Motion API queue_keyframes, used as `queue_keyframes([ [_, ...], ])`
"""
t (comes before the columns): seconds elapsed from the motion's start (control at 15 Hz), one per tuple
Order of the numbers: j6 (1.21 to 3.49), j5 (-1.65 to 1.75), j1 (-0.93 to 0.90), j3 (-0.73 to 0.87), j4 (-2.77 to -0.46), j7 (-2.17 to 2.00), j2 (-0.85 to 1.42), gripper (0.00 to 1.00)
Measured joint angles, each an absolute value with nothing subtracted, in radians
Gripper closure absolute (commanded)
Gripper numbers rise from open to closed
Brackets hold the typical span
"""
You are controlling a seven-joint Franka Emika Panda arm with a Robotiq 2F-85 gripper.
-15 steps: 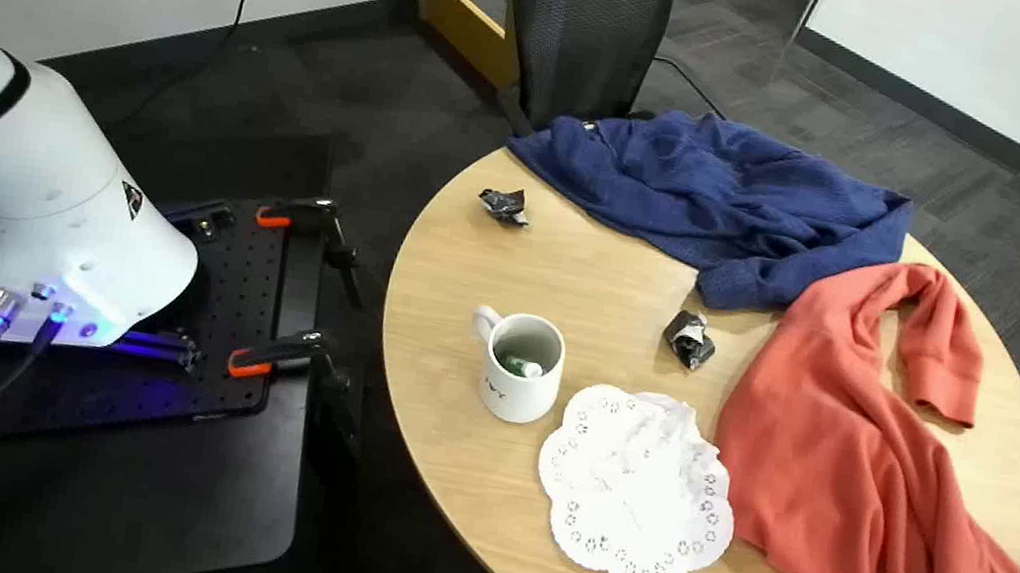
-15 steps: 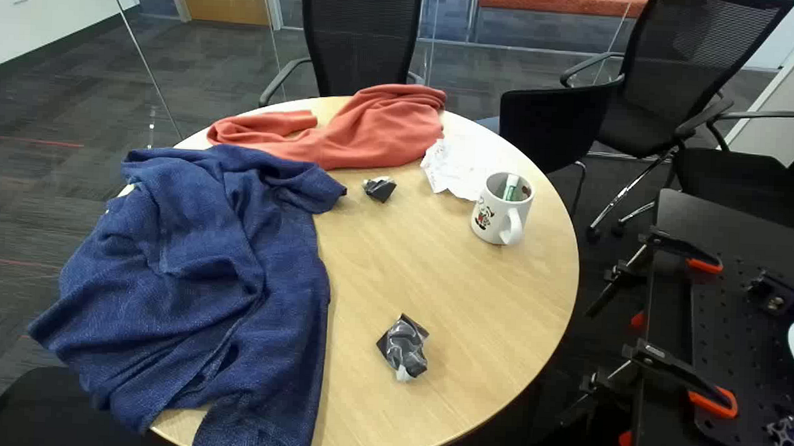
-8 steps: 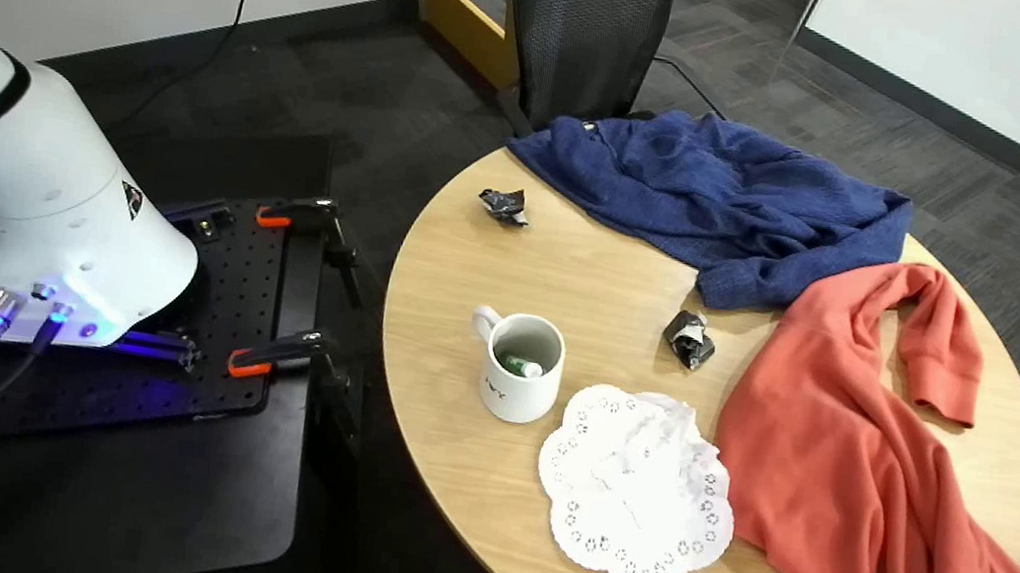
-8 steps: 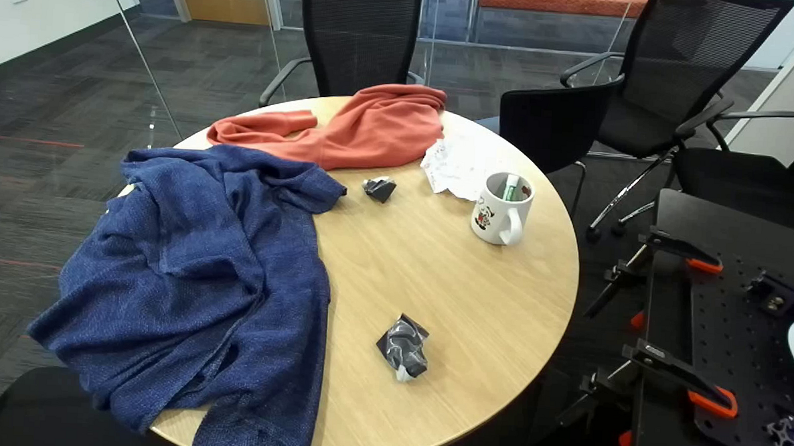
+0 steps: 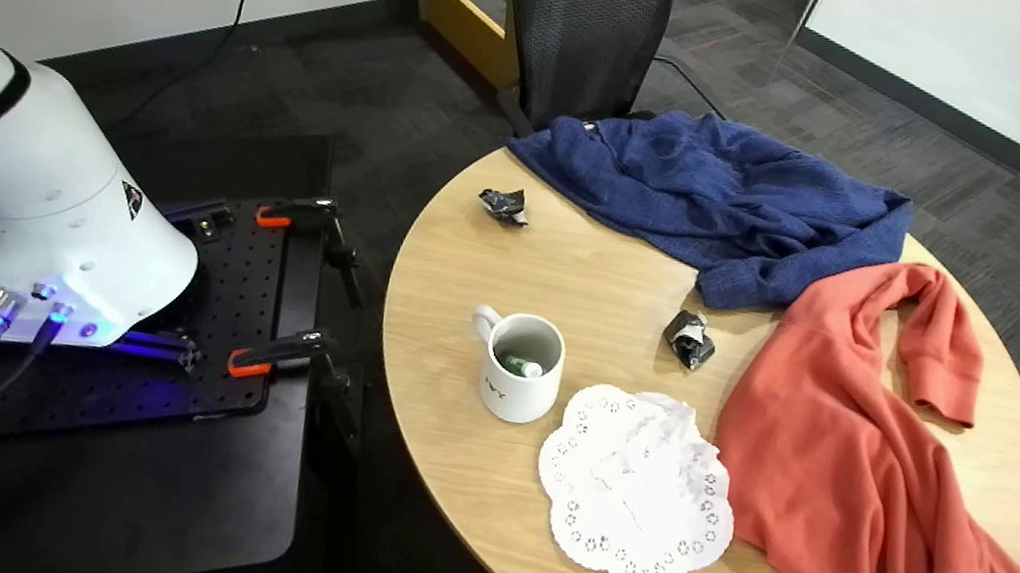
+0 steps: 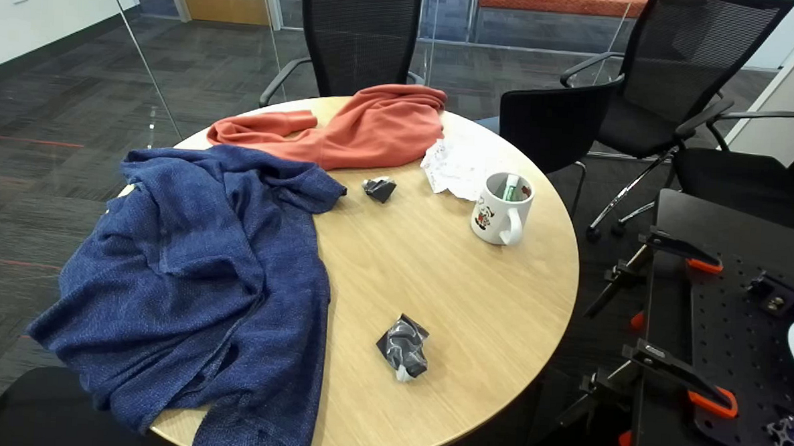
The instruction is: Remove the marker from the mug cup
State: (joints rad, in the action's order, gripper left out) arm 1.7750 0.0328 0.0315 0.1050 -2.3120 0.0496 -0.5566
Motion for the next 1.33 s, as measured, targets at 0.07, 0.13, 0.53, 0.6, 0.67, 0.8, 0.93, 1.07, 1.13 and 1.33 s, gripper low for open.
queue_keyframes([
  [0.07, 1.786, 0.032, 0.032, 0.097, -2.327, 0.018, -0.548, 0.00],
  [0.13, 1.800, 0.029, 0.033, 0.090, -2.343, -0.016, -0.541, 0.00],
  [0.53, 2.020, 0.023, 0.069, 0.058, -2.502, -0.253, -0.514, 0.00],
  [0.6, 2.076, 0.023, 0.083, 0.053, -2.534, -0.295, -0.507, 0.00],
  [0.67, 2.130, 0.024, 0.098, 0.046, -2.564, -0.335, -0.498, 0.00],
  [0.8, 2.228, 0.027, 0.129, 0.030, -2.617, -0.416, -0.474, 0.00],
  [0.93, 2.298, 0.032, 0.158, 0.009, -2.654, -0.494, -0.441, 0.00],
  [1.07, 2.349, 0.039, 0.181, -0.013, -2.678, -0.566, -0.401, 0.00],
  [1.13, 2.371, 0.045, 0.189, -0.023, -2.686, -0.601, -0.380, 0.00],
  [1.33, 2.433, 0.073, 0.200, -0.045, -2.698, -0.706, -0.320, 0.00],
])
